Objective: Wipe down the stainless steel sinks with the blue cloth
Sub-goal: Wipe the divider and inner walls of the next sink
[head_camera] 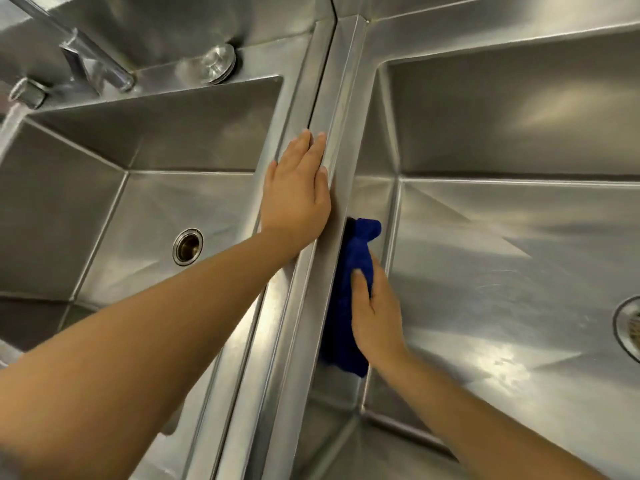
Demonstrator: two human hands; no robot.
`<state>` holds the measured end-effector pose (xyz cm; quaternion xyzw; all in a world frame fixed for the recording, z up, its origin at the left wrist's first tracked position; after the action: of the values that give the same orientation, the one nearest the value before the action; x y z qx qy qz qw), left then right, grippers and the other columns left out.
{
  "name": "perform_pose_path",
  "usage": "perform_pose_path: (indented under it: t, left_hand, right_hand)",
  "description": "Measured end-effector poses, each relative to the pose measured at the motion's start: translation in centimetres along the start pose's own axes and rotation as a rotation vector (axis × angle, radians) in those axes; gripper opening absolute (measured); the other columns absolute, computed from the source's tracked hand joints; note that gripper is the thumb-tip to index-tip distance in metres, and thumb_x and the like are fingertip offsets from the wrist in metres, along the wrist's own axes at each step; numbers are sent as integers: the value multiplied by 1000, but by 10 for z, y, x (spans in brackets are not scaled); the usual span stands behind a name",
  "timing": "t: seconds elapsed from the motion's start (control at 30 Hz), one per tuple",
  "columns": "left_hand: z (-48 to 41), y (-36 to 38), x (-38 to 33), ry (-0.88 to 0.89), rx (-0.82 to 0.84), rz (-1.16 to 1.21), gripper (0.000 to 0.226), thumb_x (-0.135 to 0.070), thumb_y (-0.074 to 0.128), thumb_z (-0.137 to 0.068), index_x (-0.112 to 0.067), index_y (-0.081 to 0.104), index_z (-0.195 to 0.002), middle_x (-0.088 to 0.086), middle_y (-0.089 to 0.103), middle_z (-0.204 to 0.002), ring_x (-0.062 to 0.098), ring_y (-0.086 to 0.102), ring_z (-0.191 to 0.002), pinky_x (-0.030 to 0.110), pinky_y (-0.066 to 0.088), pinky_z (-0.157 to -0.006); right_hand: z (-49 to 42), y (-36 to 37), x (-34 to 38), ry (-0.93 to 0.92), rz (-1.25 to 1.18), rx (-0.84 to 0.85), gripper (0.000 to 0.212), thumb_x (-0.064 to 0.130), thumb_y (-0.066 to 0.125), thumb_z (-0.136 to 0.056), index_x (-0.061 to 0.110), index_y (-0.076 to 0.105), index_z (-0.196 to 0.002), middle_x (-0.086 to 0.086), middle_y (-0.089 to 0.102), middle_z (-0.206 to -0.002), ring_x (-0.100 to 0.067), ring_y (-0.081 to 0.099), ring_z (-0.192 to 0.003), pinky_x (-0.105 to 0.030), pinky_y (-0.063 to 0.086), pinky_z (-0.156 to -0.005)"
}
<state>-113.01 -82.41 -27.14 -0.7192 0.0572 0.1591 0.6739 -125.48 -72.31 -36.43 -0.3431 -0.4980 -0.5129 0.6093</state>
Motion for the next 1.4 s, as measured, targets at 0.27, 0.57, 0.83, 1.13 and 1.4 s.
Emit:
perform_pose_path:
  t: [0.27,0.57,0.83,1.13,1.4]
  left_hand:
    - [96,-11,-1,35,233,-95,53,-34,31,-102,-23,17,-153,-1,7,-162,15,6,-148,39,4,-121]
    - [129,-3,1,-41,66,-109,53,-34,18,-99,-23,25,-151,1,16,-160,14,10,-148,39,7,-121]
    - [129,-6,1,-45,51,-125,50,-29,23,-101,-24,29,-150,-2,19,-159,12,12,-148,30,2,-121]
    - [129,-5,3,-38,66,-21,51,-30,35,-100,-22,29,-150,0,19,-159,12,13,-148,53,18,-117]
    - [129,-4,3,-1,31,-56,48,-19,31,-100,-14,34,-148,6,26,-157,19,20,-147,54,22,-116]
  right_hand:
    - [43,12,51,-131,-77,100,35,21,38,-102,47,38,-126,45,53,-106,13,54,-103,-5,41,-84]
    - [45,17,-1,-86,-101,47,52,47,34,-95,34,32,-145,18,50,-137,6,48,-121,-17,41,-101]
    - [4,10,-80,236,-251,-165,23,28,37,-103,41,51,-117,21,60,-106,-10,57,-111,-19,42,-96]
    - [45,24,32,-242,-390,69,47,33,37,-96,35,32,-143,16,37,-151,-5,32,-140,-32,29,-114]
    - [-9,6,-110,290,-297,-203,41,45,40,-93,29,52,-129,6,63,-121,-12,56,-117,-44,39,-107]
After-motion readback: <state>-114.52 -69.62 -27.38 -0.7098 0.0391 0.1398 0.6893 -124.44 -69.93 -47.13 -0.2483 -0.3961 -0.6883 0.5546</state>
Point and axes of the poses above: each hand's wrist, its own z-axis away from the middle knuckle, its own y-axis out of the palm, x = y × z, the point moved 6 cm from there along -z, towards the middle knuckle
